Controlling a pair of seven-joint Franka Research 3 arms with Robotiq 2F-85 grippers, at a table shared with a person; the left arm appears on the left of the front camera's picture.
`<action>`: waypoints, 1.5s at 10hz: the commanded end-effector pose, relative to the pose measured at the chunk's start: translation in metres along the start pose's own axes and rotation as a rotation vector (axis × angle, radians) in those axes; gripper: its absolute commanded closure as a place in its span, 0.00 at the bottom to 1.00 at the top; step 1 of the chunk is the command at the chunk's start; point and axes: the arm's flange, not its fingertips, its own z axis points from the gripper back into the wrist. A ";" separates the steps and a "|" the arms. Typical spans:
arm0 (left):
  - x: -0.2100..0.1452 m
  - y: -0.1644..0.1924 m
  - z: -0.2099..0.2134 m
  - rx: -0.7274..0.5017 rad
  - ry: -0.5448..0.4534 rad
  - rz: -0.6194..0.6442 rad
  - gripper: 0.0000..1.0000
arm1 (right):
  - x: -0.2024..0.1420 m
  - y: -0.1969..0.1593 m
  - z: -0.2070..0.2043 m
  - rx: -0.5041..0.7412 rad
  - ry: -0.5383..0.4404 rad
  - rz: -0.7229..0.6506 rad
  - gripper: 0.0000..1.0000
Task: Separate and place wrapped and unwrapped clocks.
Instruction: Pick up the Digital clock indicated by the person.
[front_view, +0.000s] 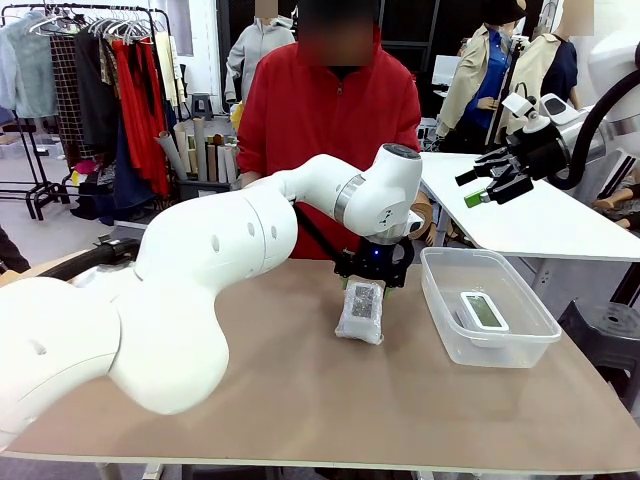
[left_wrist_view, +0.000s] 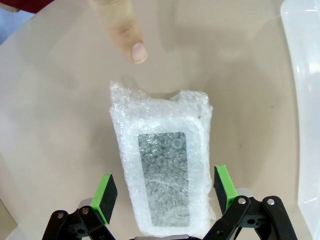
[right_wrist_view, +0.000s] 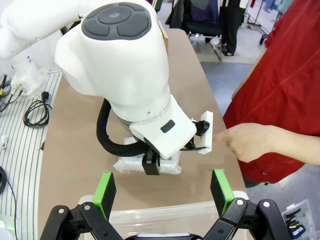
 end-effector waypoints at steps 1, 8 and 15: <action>-0.002 0.005 -0.005 0.014 0.012 0.037 0.00 | 0.001 0.001 0.001 0.002 -0.001 0.017 0.00; 0.002 0.006 -0.019 -0.092 0.091 0.066 0.00 | 0.001 0.001 0.001 0.002 -0.001 0.017 0.00; 0.001 0.005 -0.028 -0.089 0.116 0.087 0.00 | 0.001 0.001 0.001 0.002 -0.001 0.017 0.00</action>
